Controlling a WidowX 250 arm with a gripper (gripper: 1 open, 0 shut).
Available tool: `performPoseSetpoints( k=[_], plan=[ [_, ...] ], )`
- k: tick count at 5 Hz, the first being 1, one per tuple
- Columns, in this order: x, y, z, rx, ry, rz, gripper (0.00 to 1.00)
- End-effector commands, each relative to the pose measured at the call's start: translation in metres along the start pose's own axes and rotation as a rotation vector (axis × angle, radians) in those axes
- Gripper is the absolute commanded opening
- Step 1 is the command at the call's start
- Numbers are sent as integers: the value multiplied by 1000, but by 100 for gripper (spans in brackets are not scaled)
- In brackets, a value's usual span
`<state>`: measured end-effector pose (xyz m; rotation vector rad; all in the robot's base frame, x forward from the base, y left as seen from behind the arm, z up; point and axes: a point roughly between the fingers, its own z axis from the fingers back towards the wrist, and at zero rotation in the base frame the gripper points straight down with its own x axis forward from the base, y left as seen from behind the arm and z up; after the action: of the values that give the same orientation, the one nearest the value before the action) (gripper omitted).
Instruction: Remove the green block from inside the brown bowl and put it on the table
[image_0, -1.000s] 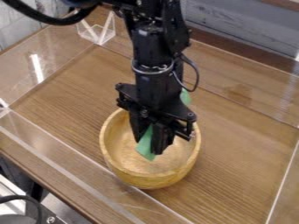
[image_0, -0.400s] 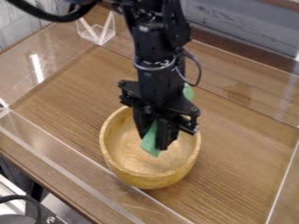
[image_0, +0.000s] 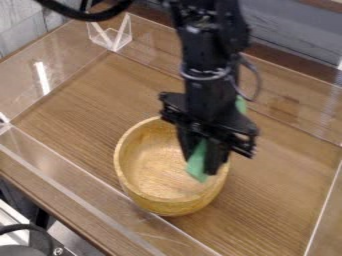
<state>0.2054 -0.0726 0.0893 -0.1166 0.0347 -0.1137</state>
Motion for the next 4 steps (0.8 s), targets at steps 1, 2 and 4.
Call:
performPoseSetpoints(
  k=[1,2,4],
  plan=[
    [13,-24,6,-12,-45,-13,0],
    [18,-54,-1,-14,-42,-3,0],
    [28,-68,-8,-12,-58,27,0]
  ],
)
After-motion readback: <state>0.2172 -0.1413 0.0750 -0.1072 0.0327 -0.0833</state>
